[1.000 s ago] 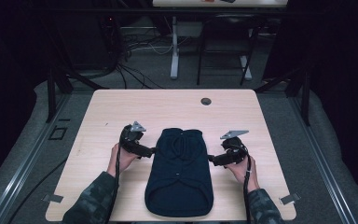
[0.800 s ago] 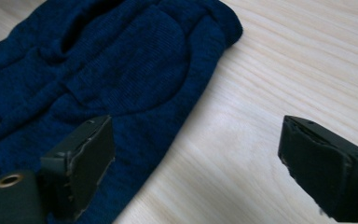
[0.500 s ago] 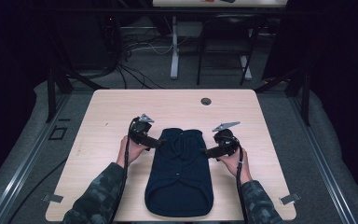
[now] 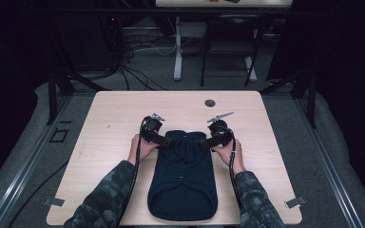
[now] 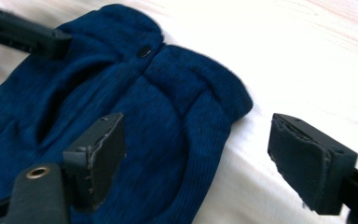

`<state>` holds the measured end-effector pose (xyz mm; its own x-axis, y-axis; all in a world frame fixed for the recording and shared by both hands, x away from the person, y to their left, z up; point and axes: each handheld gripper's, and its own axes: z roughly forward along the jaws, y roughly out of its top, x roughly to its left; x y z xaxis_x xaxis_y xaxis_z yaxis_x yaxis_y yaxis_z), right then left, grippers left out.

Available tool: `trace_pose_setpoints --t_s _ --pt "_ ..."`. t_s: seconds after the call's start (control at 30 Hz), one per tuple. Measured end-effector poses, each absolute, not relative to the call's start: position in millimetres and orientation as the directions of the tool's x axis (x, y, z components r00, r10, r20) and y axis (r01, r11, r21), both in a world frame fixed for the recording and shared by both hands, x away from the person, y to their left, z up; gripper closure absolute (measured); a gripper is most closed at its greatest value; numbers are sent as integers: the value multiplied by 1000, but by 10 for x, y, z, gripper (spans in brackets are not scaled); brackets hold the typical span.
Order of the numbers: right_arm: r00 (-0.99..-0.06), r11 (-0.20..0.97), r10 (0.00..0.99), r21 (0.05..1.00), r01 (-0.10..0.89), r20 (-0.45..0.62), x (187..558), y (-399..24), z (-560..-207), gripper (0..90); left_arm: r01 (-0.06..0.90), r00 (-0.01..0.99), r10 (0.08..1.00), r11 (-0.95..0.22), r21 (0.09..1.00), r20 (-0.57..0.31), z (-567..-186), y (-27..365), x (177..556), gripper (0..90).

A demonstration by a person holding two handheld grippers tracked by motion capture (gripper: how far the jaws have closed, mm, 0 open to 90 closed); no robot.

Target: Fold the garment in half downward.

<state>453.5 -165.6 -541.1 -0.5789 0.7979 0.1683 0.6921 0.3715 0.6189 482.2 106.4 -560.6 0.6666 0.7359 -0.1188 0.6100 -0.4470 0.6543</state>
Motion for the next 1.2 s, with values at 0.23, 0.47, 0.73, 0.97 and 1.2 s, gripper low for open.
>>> trace_pose_setpoints --t_s 0.23,0.47,0.73,0.97,1.2 --pt "-550 348 812 597 723 194 4735 -1575 -5508 366 614 665 737 -447 650 -122 -5666 1017 4896 167" --pt "-552 352 808 583 732 204 4774 -1563 -5585 469 618 679 721 -460 638 -137 -5696 994 4903 301" --pt "-555 358 800 561 746 228 4774 -1555 -5644 566 621 676 724 -461 634 -135 -5695 970 4877 407" --pt "-555 356 798 559 749 234 4755 -1538 -5647 647 621 677 724 -466 630 -132 -5687 949 4854 482" --pt "-572 394 801 562 727 178 4708 -1483 -5608 716 600 685 719 -469 648 -114 -5685 936 4787 630"
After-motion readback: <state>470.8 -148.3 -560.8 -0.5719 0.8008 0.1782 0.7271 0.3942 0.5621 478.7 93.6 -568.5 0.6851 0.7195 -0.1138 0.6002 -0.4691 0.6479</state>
